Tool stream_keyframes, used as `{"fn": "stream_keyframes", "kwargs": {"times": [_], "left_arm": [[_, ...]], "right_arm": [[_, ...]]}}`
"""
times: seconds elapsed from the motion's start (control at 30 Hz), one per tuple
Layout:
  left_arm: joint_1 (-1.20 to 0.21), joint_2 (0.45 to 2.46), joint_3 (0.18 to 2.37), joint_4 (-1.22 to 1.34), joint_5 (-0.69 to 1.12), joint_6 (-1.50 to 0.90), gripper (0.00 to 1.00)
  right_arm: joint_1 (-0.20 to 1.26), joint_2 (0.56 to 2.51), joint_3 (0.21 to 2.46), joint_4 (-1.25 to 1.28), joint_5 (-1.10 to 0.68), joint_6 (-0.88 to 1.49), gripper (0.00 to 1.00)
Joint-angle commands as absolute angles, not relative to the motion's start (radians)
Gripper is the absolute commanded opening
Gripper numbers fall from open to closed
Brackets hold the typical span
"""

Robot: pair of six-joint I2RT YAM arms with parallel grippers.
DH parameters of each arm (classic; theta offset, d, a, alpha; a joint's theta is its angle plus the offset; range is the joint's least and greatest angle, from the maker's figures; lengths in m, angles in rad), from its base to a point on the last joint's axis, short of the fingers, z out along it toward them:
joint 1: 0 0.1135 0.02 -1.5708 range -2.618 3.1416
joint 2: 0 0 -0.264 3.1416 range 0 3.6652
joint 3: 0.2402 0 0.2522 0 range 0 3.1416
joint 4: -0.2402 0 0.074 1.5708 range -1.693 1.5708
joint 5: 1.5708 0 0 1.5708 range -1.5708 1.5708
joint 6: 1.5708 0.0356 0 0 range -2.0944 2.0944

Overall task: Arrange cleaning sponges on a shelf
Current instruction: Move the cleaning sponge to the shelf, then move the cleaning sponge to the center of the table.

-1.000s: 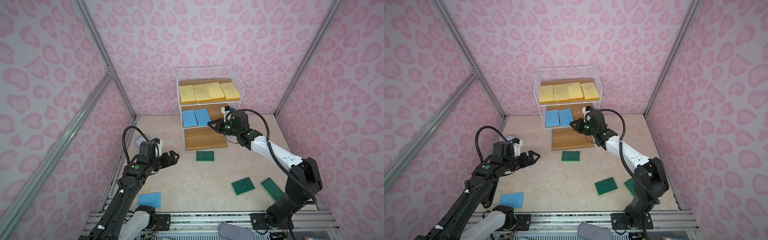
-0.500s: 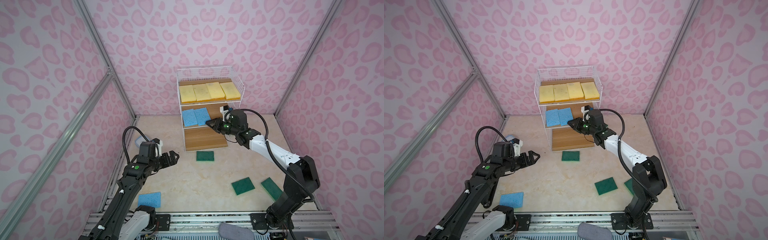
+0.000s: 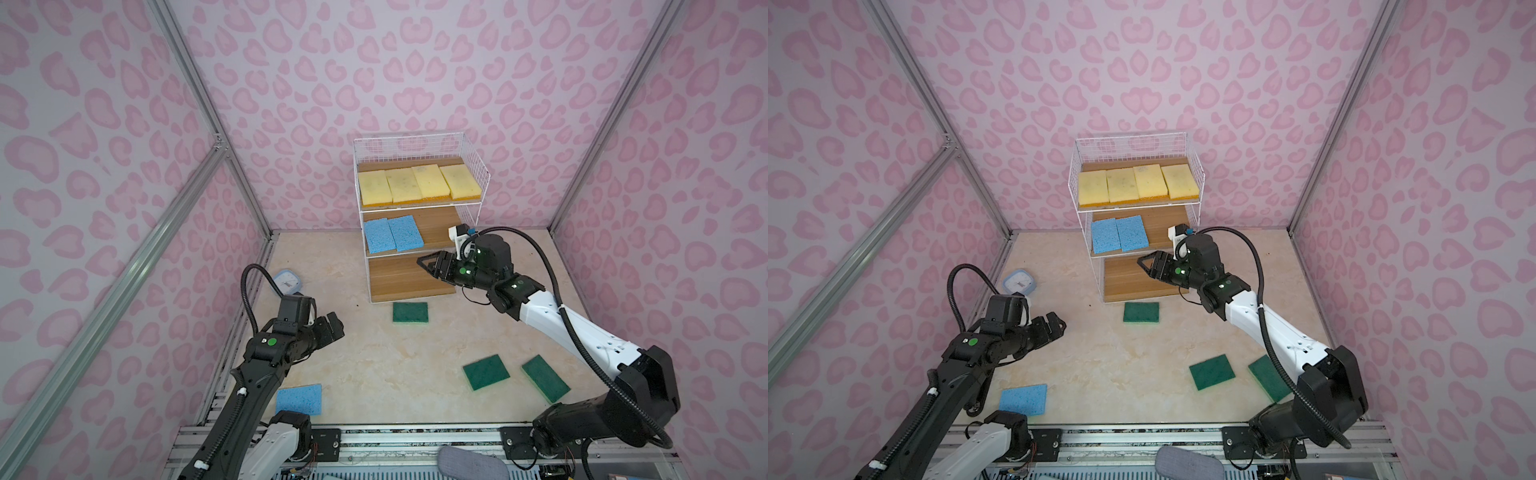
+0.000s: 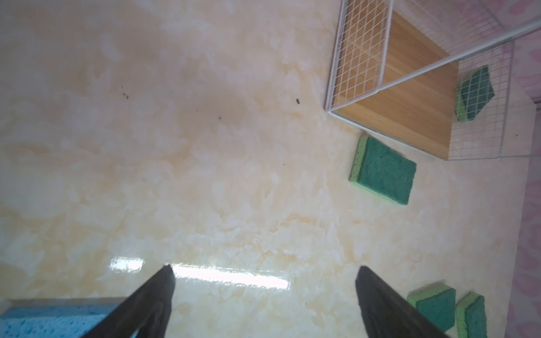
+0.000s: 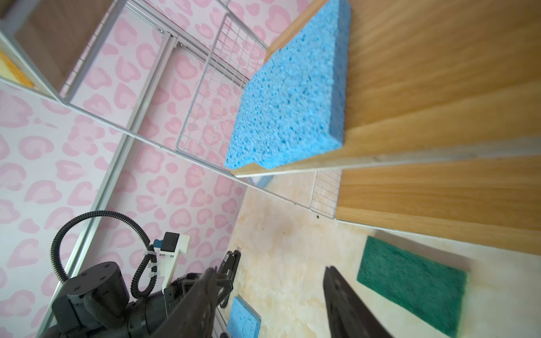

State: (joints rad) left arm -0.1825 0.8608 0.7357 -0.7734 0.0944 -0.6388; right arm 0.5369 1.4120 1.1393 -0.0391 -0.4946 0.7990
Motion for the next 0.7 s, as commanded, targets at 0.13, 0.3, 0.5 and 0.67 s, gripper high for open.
{"fn": "stream_keyframes", "kwargs": {"times": [0.13,0.3,0.5,0.67], "left_arm": [[-0.308,0.666,0.633,-0.859,-0.127,-0.856,0.88],[-0.492,0.671,0.583,-0.928,-0.253,-1.031,0.87],[-0.651,0.679,0.506,-0.983,-0.356,-1.204,0.86],[-0.697,0.729,0.467,-0.990,-0.388,-1.293,0.87]], "right_arm": [[0.572,1.294,1.031,-0.158,-0.420,0.700,0.68],[0.578,1.202,0.916,-0.150,-0.425,0.698,0.73],[0.576,1.065,0.797,-0.161,-0.408,0.693,0.76],[0.571,0.977,0.718,-0.152,-0.401,0.700,0.77]]}}
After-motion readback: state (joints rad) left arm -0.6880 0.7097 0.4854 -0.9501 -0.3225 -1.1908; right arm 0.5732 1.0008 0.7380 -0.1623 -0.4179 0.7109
